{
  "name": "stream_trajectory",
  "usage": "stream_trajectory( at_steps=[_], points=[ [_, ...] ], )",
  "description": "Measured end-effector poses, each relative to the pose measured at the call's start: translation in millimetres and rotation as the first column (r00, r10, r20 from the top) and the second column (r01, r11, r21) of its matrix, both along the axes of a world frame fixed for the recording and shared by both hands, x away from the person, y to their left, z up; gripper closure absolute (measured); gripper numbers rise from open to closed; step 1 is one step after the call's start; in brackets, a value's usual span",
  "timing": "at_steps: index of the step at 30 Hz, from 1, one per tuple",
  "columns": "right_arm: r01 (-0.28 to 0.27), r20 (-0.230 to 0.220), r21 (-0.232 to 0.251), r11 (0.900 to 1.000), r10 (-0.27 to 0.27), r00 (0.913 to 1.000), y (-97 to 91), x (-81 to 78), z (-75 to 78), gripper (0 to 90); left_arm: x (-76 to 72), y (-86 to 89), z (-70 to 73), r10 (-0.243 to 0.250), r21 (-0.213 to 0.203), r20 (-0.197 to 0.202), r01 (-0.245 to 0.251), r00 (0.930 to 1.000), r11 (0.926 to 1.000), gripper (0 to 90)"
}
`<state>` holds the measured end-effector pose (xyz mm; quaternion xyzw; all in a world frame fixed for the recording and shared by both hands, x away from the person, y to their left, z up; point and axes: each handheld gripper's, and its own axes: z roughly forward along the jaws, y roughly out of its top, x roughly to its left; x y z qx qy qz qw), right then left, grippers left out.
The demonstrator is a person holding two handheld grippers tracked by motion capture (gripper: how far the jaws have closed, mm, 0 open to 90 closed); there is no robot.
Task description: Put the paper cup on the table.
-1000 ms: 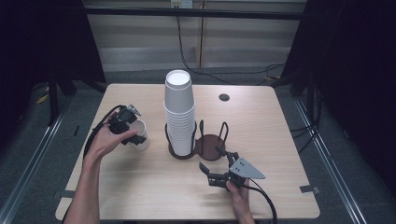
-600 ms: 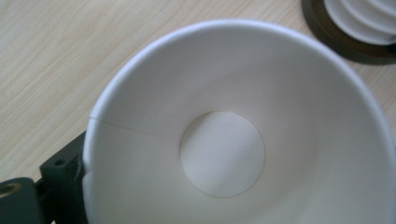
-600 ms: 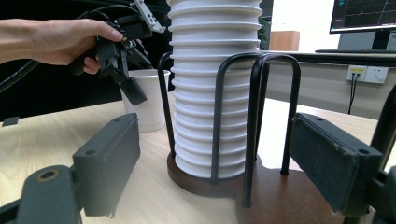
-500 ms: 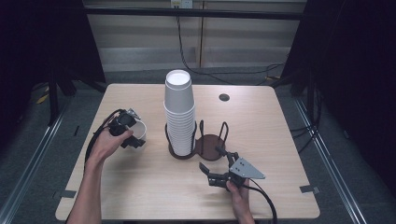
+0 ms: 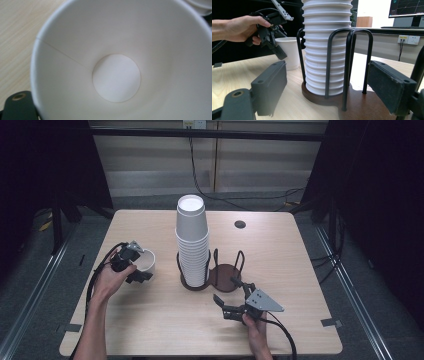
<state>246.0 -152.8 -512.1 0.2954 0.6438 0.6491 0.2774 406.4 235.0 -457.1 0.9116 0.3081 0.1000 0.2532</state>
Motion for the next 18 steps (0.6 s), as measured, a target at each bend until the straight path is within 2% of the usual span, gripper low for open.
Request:
stream_trajectory(
  at_steps=[2, 5, 7, 11, 13, 15, 16, 18],
  points=[
    [0.0, 0.0, 0.0, 1.0, 0.0, 1.0, 0.0, 0.1, 0.0, 15.5, 0.6, 3.9, -2.3, 0.002, 0.011, -0.03, -0.001, 0.9996, 0.9999, 16.1],
    [0.0, 0.0, 0.0, 1.0, 0.0, 1.0, 0.0, 0.0, 0.0, 15.5, -1.9, 5.4, -3.8, 0.019, 0.001, -0.02, -0.019, 0.9996, 0.9998, 15.9],
    [-0.001, 0.0, 0.0, 1.0, 0.001, 1.0, 0.0, 0.0, 0.0, 15.5, -3.4, 5.8, -4.4, 0.01, -0.008, -0.033, -0.011, 0.9994, 0.9999, 15.9],
    [-0.001, 0.0, 0.0, 1.0, 0.001, 1.0, 0.0, 0.0, 0.0, 15.3, -7.8, 10.6, -2.4, 0.026, -0.037, -0.011, -0.026, 0.9996, 0.999, 15.9],
    [-0.001, 0.0, 0.0, 1.0, 0.001, 1.0, 0.0, 0.0, 0.0, 15.2, -12.3, 12.8, 0.3, 0.032, -0.022, 0.011, -0.032, 0.9994, 0.9993, 15.9],
    [-0.001, 0.0, 0.0, 1.0, 0.001, 1.0, 0.0, 0.0, 0.0, 15.2, -16.7, 15.7, 1.2, 0.054, -0.051, 0.034, -0.052, 0.998, 0.9973, 15.9],
    [0.0, 0.0, 0.0, 1.0, 0.0, 1.0, 0.0, 0.0, 0.0, 15.2, -18.4, 18.1, 2.7, 0.052, -0.062, 0.028, -0.05, 0.9982, 0.9968, 16.0],
    [-0.001, 0.001, -0.001, 1.0, 0.001, 1.0, 0.0, 0.0, 0.0, 15.1, -22.4, 20.9, 4.6, 0.077, -0.07, 0.054, -0.073, 0.9956, 0.9949, 16.0]
  ],
)
